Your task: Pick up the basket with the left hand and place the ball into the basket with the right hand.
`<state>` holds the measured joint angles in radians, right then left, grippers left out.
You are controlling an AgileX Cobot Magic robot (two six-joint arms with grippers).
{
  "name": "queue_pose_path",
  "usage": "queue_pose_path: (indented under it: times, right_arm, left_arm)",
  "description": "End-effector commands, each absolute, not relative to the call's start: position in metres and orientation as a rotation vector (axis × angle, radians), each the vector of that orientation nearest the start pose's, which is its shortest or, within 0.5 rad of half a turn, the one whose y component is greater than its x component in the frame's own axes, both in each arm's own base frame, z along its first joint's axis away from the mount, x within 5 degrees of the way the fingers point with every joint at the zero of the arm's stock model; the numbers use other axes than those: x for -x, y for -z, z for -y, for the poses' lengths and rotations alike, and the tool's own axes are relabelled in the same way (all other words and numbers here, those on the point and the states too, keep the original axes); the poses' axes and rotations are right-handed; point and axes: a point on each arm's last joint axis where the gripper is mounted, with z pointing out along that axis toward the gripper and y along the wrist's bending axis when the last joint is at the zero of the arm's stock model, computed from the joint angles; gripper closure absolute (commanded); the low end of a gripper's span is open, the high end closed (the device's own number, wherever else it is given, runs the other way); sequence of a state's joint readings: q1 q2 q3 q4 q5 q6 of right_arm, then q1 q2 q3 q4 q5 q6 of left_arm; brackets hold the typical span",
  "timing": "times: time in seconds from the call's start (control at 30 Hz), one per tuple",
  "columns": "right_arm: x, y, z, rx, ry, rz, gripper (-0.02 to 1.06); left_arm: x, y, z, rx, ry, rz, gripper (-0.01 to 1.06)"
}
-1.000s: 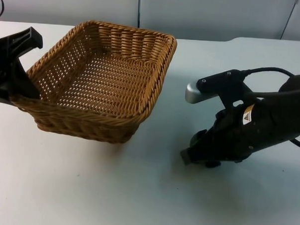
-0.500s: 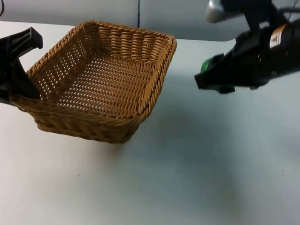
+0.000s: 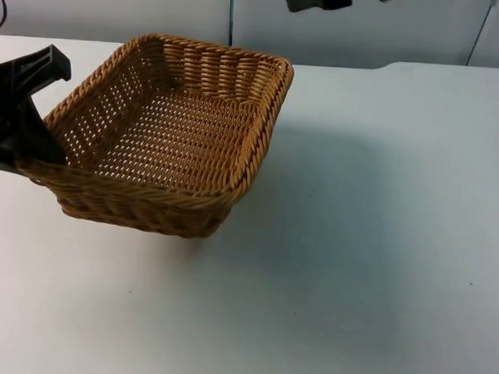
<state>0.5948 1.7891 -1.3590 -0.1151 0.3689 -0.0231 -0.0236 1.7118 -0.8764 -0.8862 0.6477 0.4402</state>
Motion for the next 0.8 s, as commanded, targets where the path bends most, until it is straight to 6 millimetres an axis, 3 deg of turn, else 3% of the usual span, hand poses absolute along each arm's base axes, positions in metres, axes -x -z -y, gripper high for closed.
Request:
queue_pose_path:
  times: [0.0,0.07,0.37,0.77]
  right_arm:
    - [-0.345,-0.260,-0.239,0.807,-0.211,-2.162,0.90]
    - [-0.350,-0.247,-0.255,0.837,-0.222,-2.178,0.90]
    - [-0.361,-0.197,-0.296,0.909,-0.249,-2.235,0.90]
    - [-0.364,-0.169,-0.316,0.931,-0.273,-2.249,0.86]
  left_arm:
    - [-0.307,-0.175,0.050,0.312,0.783,-2.712,1.05]
    - [-0.307,-0.175,0.050,0.312,0.783,-2.712,1.05]
    - [-0.307,-0.175,0.050,0.312,0.783,-2.712,1.05]
    - [-0.310,-0.175,0.047,0.327,0.747,-2.686,1.05]
